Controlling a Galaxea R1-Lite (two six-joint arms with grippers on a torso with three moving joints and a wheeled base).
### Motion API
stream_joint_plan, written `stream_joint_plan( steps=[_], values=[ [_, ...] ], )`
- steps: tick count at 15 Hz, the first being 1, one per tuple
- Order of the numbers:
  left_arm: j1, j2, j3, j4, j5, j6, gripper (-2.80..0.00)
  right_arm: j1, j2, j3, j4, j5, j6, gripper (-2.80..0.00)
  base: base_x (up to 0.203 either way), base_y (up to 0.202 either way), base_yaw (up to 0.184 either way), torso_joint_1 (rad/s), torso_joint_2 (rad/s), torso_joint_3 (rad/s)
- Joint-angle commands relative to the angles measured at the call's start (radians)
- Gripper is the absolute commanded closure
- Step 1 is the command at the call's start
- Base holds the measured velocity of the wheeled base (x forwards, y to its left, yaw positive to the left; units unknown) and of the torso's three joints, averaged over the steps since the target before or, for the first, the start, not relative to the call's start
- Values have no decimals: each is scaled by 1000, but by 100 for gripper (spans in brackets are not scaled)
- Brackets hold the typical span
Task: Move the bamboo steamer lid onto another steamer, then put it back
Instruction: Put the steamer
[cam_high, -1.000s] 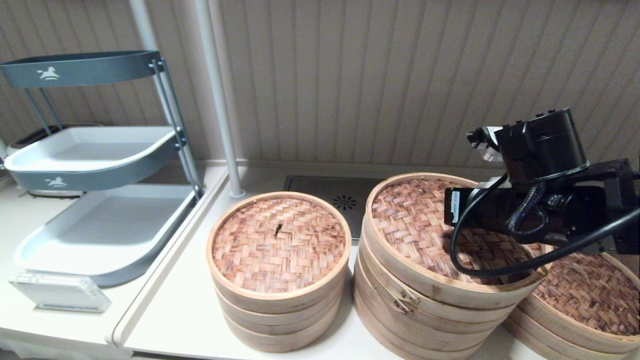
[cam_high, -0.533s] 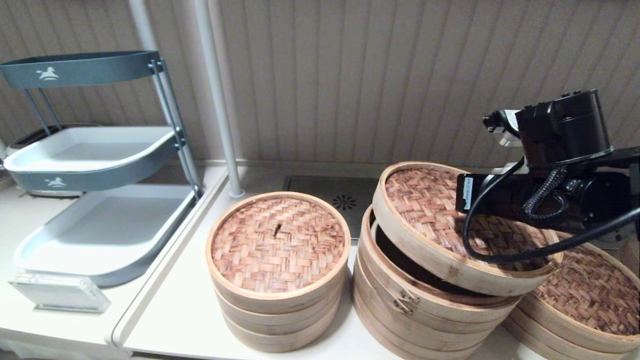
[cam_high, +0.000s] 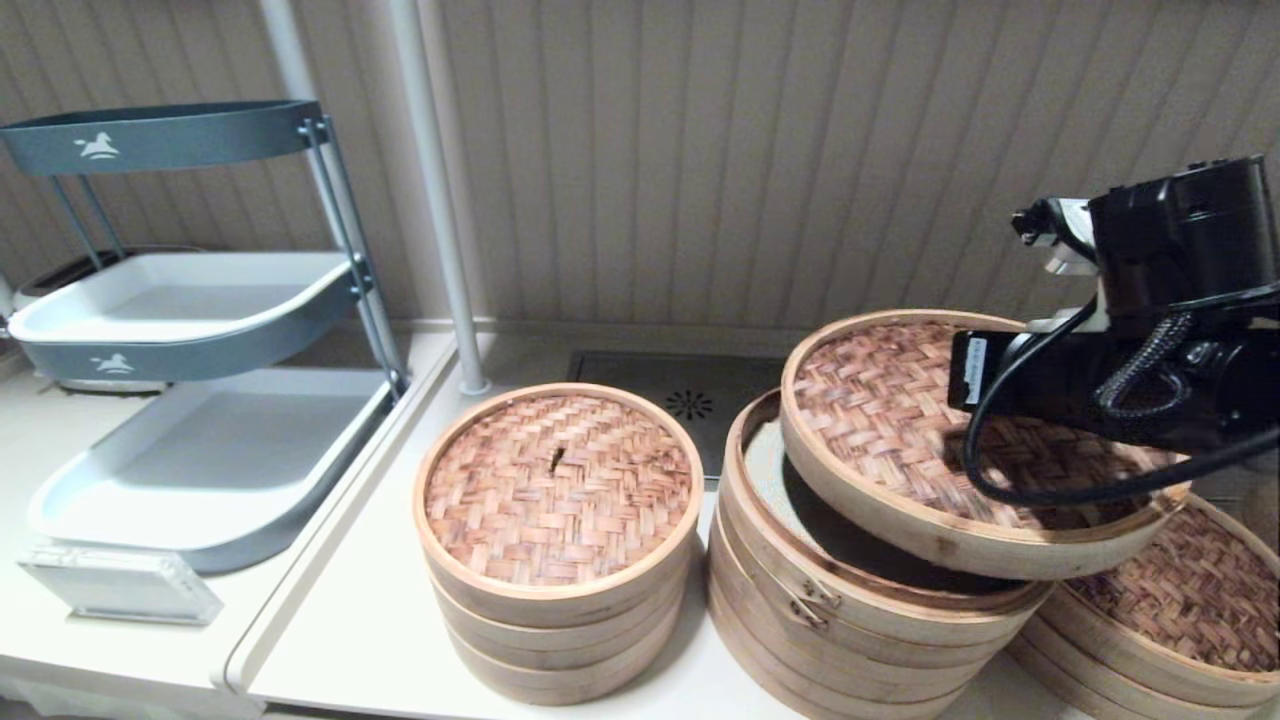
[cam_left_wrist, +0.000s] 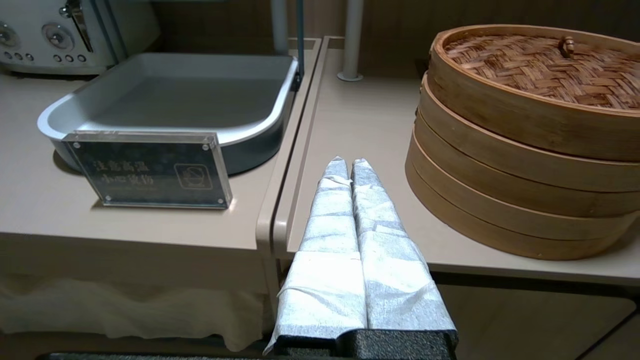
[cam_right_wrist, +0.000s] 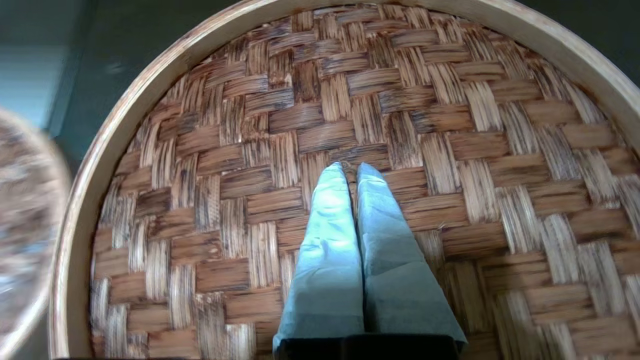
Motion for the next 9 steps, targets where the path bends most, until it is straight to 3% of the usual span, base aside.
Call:
stream_joint_plan(
  steps=[1,3,6,9],
  values=[
    [1,-1,25,-1,0,0,0,-21,-31,3,6,-1,-4,0,0,0,0,0,0,0],
    [1,-1,25,-1,-1,0,0,-32,-39,5,13,-1,-10,0,0,0,0,0,0,0],
    [1,-1,25,-1,-1,0,0,-168,-115,17,40,12,-49,0,0,0,0,0,0,0],
    [0,-1,25,-1,-1,0,0,-239,-138,17,67,47,-63,0,0,0,0,0,0,0]
  ],
)
